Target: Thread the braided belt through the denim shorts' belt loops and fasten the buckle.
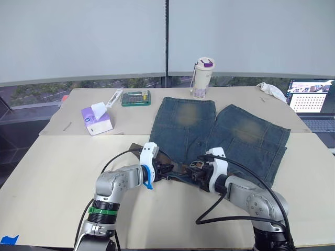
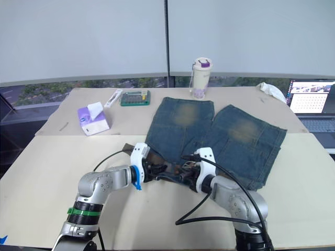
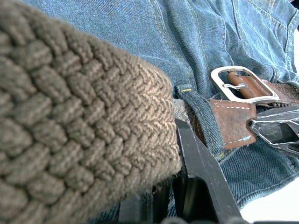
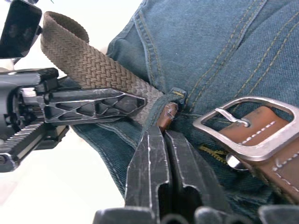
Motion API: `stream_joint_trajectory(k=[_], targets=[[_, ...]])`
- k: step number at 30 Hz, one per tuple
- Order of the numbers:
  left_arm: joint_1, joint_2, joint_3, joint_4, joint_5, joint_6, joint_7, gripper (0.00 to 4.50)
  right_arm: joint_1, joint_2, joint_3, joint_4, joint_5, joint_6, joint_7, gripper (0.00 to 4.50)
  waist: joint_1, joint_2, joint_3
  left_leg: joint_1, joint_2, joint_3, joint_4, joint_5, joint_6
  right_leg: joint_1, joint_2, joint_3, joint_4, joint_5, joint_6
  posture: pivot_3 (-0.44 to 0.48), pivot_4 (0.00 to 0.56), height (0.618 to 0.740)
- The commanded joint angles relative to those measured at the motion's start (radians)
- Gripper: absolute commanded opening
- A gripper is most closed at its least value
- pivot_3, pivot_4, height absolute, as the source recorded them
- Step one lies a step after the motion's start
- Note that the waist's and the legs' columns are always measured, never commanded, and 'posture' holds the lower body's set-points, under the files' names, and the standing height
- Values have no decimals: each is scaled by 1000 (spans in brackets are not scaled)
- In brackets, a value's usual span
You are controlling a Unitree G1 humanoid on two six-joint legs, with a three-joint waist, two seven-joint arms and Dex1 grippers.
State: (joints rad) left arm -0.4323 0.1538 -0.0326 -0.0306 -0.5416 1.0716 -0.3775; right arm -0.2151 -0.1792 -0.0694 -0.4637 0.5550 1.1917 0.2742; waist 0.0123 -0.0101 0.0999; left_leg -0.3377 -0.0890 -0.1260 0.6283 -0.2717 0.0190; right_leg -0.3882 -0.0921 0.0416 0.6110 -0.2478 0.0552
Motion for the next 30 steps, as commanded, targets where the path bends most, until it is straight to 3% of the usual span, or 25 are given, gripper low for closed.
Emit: stream_joint_trajectory(k=[1, 2, 6, 11, 23, 26, 30], targets=[[8, -6, -23, -15, -1, -25, -32, 0, -14, 30, -24, -35, 52, -2, 1, 115, 0, 0, 0, 0, 0, 0, 0, 0, 0, 0, 0, 0, 0, 0, 0, 0, 150, 740], [11, -5, -21, -17, -2, -30, -36, 0, -16, 39, -37, -36, 62, 1, -1, 115, 0, 0, 0, 0, 0, 0, 0, 0, 0, 0, 0, 0, 0, 0, 0, 0, 150, 740], [18, 2, -15, -9, 13, -57, -41, 1356, -25, 59, -104, -44, 117, 32, -8, 0, 0, 0, 0, 0, 0, 0, 0, 0, 0, 0, 0, 0, 0, 0, 0, 0, 150, 740], [27, 34, -38, 0, 44, -90, -60, 3052, -18, 3, -191, -60, 162, 60, -7, 0, 0, 1, 0, 0, 0, 0, -1, 0, 0, 0, 0, 0, 0, 0, 0, 0, 150, 740], [67, 141, -26, 23, 19, -164, -216, 3052, 76, -177, -543, -120, 503, 178, 15, 0, -5, 2, 1, 0, 1, 0, -2, 0, 1, 0, 0, 1, -1, 0, 0, 0, 150, 740], [70, 160, 9, -27, -69, -150, -316, 3052, 84, -230, -673, -77, 681, 147, -21, 0, -7, 2, 3, -1, 2, 1, -2, 0, 1, 0, 0, 1, -1, -1, 0, 0, 150, 740], [68, 201, 11, -128, -168, -150, -453, 3052, 57, -263, -690, -29, 1016, -5, -210, 0, -6, 2, 10, -1, 2, 1, -2, -1, 1, 0, 0, 1, -1, -1, 0, 0, 150, 740]])
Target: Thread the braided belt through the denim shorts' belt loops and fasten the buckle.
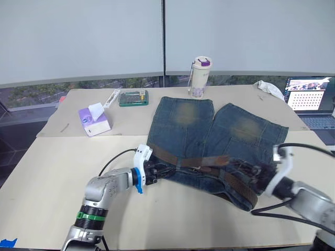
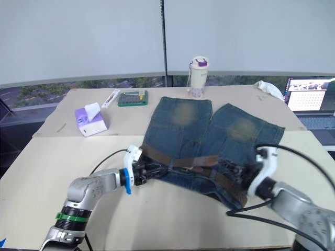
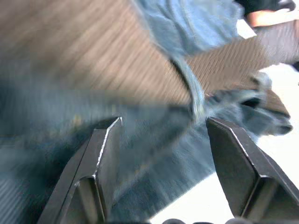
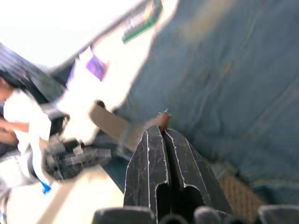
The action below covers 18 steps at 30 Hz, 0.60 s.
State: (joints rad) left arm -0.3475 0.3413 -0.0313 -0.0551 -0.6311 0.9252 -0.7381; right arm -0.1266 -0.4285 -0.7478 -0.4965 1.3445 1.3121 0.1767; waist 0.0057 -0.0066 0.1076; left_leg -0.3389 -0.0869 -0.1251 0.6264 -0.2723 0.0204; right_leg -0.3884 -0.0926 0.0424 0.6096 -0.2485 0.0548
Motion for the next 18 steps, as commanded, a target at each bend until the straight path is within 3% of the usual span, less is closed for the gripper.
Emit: stream_joint_trajectory(k=[1, 5, 9, 18], targets=[[-20, 19, 8, -121, -93, -5, -109, 3052, -30, -22, 6, 6, 285, -162, -154, 0, 1, -2, 4, -1, 0, 0, 0, 0, 0, 0, -1, 0, -1, 0, 0, 0, 150, 740], [-87, -64, -3, -176, 3, -274, -81, 3052, -56, 3, 163, -14, 412, -298, -321, 0, 8, -4, 5, -2, 0, 0, 0, 1, 1, 1, -2, 0, -2, 0, 0, 0, 150, 740], [-173, -101, -104, -131, 240, -563, -31, 3052, -133, 69, 326, -4, 405, -408, -431, 0, 8, -4, 6, -7, 0, 0, 2, 3, 1, 0, -3, -1, -3, 1, -1, 0, 150, 740], [-171, -155, -124, -39, 334, -720, 36, 3052, -154, 41, 421, 22, 440, -526, -478, 0, 7, -2, 4, -6, 0, 0, 1, 2, 2, -1, -1, -1, -3, 1, -1, 0, 150, 740]])
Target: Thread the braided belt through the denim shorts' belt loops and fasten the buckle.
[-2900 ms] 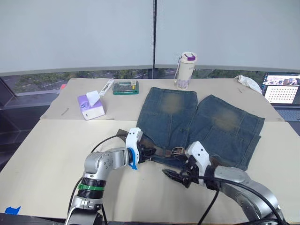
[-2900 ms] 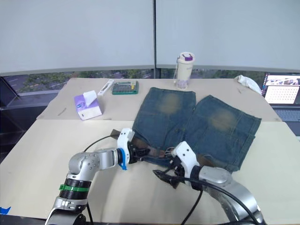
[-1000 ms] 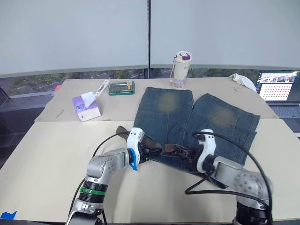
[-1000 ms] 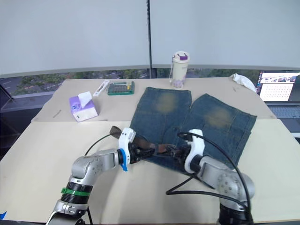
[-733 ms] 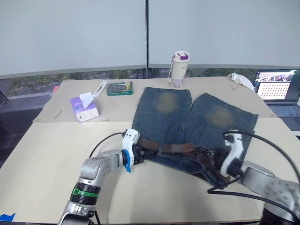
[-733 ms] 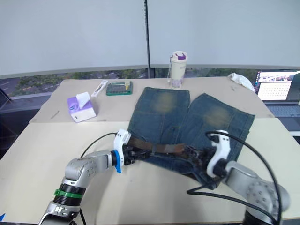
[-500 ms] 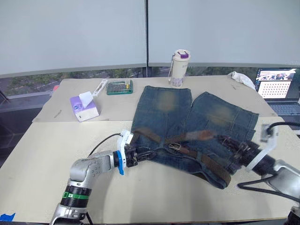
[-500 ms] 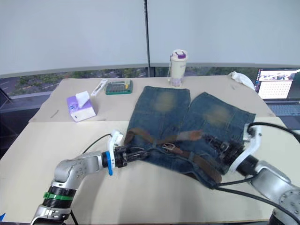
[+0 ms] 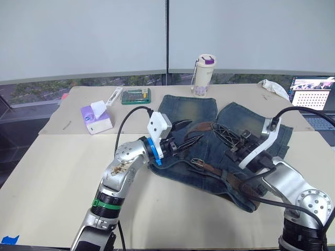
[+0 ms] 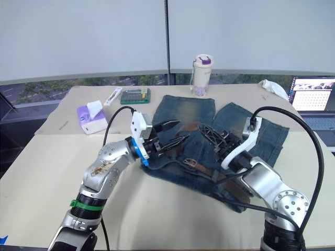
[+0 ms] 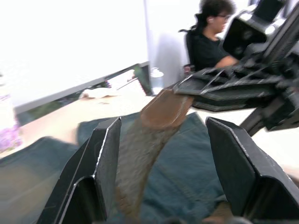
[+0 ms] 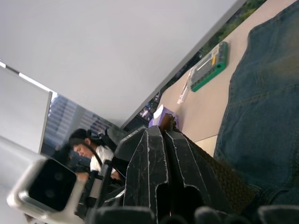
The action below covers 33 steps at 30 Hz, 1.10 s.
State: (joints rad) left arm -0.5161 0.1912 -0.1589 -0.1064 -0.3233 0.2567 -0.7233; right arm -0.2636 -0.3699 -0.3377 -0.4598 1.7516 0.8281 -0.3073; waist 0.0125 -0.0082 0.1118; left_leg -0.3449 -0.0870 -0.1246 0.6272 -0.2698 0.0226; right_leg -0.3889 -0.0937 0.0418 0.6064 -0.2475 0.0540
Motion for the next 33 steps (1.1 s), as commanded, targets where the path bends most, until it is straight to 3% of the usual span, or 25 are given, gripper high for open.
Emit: stream_joint_trajectory(k=[1, 4, 7, 13, 14, 17, 18, 22, 25, 29, 33], targets=[[2, -10, 6, 29, 33, -60, 29, 3052, -17, -25, 16, -15, 39, -48, 9, 0, 0, 0, 0, 0, 0, 0, 0, 0, 0, 0, 1, 0, 0, 0, 0, 0, 150, 740], [5, -23, 0, 81, 53, -101, 36, 3052, -14, -41, 30, -19, 51, -62, 19, 0, 0, 1, 0, 0, 0, 0, 0, 0, 0, 0, 1, 0, 0, 0, 0, 0, 150, 740], [-7, -57, 9, 112, 33, -105, 45, 2225, -5, -55, 45, -26, 61, -74, 20, 0, 0, 1, 0, 0, 0, 0, 0, 0, 0, 0, 1, 0, 1, 0, 0, 0, 150, 740], [-21, -94, 4, 146, 50, -123, 50, 151, 15, -72, 71, -36, 57, -92, 17, 0, -1, 0, 0, 0, -1, 0, 0, 0, 0, 0, 1, -1, 1, 0, 0, 0, 150, 740], [-21, -99, 7, 146, 49, -118, 57, 7, 19, -77, 75, -39, 49, -89, 27, 0, -2, 0, 0, 0, 0, 0, 0, 0, 0, 0, 1, -1, 1, 0, 0, 0, 150, 740], [-22, -102, 18, 144, 41, -98, 71, 7, 40, -133, 88, -87, -108, -65, 186, 0, -1, 0, 0, 0, 0, 0, 0, 0, 0, 0, 1, -1, 1, 0, 0, 0, 150, 740], [-21, -103, 25, 140, 32, -86, 75, 0, 49, -143, 92, -92, -159, -74, 222, 691, 0, 0, 0, 0, -1, 0, 0, 0, 0, 0, 2, -1, 1, 0, 0, 0, 150, 740], [-23, -109, 94, 98, -73, 40, 100, 0, 114, -261, 199, -130, -498, -106, 468, 2062, -1, -1, 1, 0, -1, 0, 2, 0, 1, 1, 2, -2, 1, -1, 1, 0, 150, 740], [-29, -103, 142, 47, -192, 162, 88, 0, 131, -305, 312, -100, -755, -181, 569, 3071, -4, -2, 1, 0, -1, 0, 2, 0, 0, 0, 3, -3, 1, -1, 2, 0, 150, 740], [-46, -57, 181, -16, -323, 319, 59, 0, 133, -314, 461, -7, -1020, -262, 672, 3071, -6, -3, 2, 2, -1, 0, 2, 1, -1, 0, 3, -3, 2, -1, 2, 0, 150, 740], [-40, 11, 120, -75, -301, 348, 14, 0, 122, -290, 534, 106, -1191, -306, 710, 3071, -4, -2, 1, 3, -1, 0, 2, 2, -4, 1, 3, -2, 2, -1, 2, 0, 150, 740]])
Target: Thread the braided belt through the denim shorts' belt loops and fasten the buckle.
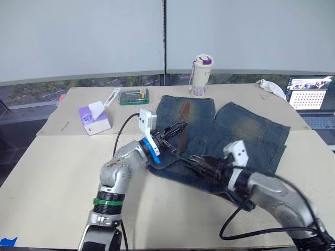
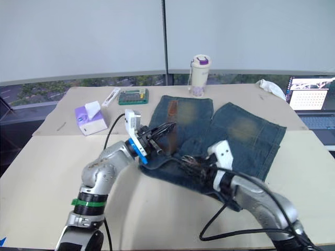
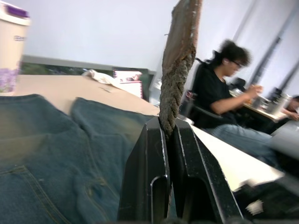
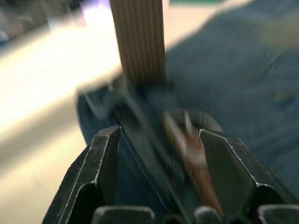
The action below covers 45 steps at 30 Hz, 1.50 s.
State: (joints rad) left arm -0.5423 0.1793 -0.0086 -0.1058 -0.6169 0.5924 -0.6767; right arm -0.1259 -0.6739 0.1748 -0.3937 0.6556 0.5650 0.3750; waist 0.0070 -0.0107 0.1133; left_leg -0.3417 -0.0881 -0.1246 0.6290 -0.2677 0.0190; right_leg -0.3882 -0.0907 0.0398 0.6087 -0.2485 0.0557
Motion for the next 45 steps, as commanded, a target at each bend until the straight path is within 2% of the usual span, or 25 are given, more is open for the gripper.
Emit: stream_joint_trajectory(k=[1, 11, 15, 20, 25, 29, 33, 38, 45], targets=[[-13, 31, -43, -99, -10, 20, -35, 0, -14, 15, 36, 58, -125, -46, 42, 3071, 4, 0, 0, 0, 0, 0, 0, 1, -2, 0, 0, 0, 0, 0, 0, 0, 150, 740], [1, 35, -128, -294, -106, 159, -21, 0, 2, 52, 61, 105, -265, -7, 110, 3071, 5, 0, 0, 1, 0, 0, -1, -1, 1, 0, -1, 1, 0, 0, 0, 0, 150, 740], [16, 64, -136, -313, -135, 196, -40, 0, 4, 72, 58, 106, -292, -5, 126, 3071, 4, -1, 0, 3, 0, 0, -2, -1, 1, 2, 0, 2, 0, 0, 0, 0, 150, 740], [4, 79, -102, -314, -228, 252, -62, 0, 5, 87, 58, 104, -316, 10, 140, 3071, 4, 0, 0, 4, 0, 0, -2, -1, 1, 2, 0, 2, 0, 0, 0, 0, 150, 740], [-12, 101, 13, -299, -490, 380, -64, 0, 4, 93, 57, 104, -339, 25, 154, 3071, 2, 0, -1, 4, 0, 0, -2, -1, 1, 2, 0, 2, 1, 0, 0, 0, 150, 740], [-41, 90, 116, -225, -614, 395, 17, 0, 0, 92, 57, 112, -362, 24, 167, 3071, 2, 0, -1, 4, 0, 0, -2, -1, 1, 2, 0, 2, 1, 0, 0, 0, 150, 740], [-102, 27, 208, -132, -753, 366, 173, 0, 5, 100, 57, 110, -374, 25, 176, 3071, 4, -3, -2, 4, 0, 0, -1, 0, -1, 2, 0, 2, 1, 0, 0, 0, 150, 740], [-139, -1, 241, -70, -762, 337, 278, 0, 9, 106, 62, 112, -403, 18, 181, 3071, 3, -3, -2, 5, 0, 0, -1, 2, -5, 2, 0, 2, 1, 0, 0, 0, 150, 740], [-189, -39, 304, 20, -844, 303, 421, 0, 14, 99, 81, 117, -449, 5, 194, 3071, 5, -4, -3, 5, 0, 0, -1, 3, -7, 2, 0, 2, 1, 0, 0, 0, 150, 740]])
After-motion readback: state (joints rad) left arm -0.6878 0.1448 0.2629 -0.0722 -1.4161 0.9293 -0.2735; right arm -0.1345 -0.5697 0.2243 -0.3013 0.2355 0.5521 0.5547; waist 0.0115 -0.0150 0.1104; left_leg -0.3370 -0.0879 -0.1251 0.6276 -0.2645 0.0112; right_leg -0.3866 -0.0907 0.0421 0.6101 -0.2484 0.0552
